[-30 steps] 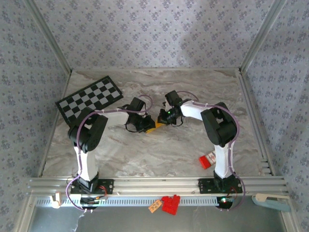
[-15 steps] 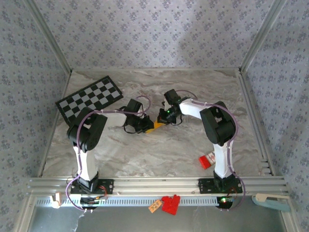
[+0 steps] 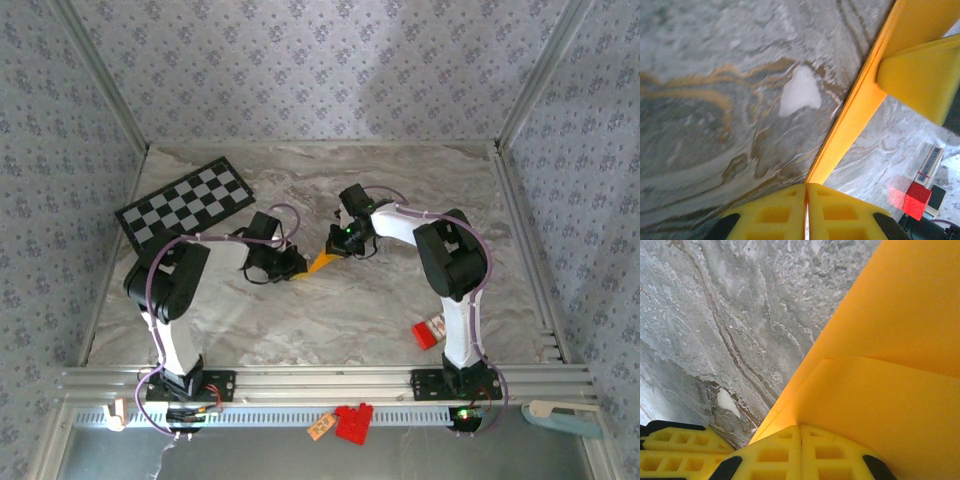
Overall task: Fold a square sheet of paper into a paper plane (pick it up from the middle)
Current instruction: Fold the wing for the fifth time at the center of the table.
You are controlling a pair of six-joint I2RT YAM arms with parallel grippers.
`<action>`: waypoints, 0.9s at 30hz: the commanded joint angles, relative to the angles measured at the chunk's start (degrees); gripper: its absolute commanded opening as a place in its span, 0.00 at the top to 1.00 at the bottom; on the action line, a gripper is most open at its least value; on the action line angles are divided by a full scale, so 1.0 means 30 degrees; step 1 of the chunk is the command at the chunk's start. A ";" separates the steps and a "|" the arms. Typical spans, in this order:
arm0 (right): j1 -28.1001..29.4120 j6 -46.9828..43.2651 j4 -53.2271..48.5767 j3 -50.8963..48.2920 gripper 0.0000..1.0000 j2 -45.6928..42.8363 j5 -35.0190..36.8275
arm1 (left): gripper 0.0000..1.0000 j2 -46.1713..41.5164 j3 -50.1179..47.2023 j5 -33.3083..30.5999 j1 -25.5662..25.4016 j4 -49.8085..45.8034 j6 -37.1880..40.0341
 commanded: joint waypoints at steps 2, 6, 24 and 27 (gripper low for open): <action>-0.0186 -0.0472 -0.2624 -0.1048 0.97 0.1975 0.3495 | 0.91 -0.0913 -0.0316 -0.0903 0.0100 -0.3936 0.1461; -0.0073 -0.0573 -0.2639 -0.0895 0.97 0.1984 0.3289 | 0.92 -0.1793 0.0804 -0.1357 0.0035 -0.5000 0.2561; -0.0098 -0.0868 -0.2829 -0.0552 0.97 0.2167 0.2770 | 0.94 0.1795 0.4506 -0.1411 -0.1481 -0.2764 0.2522; -0.0127 -0.0835 -0.2843 -0.0557 0.97 0.2217 0.2770 | 0.95 0.2038 0.4175 -0.1571 -0.1518 -0.2720 0.2504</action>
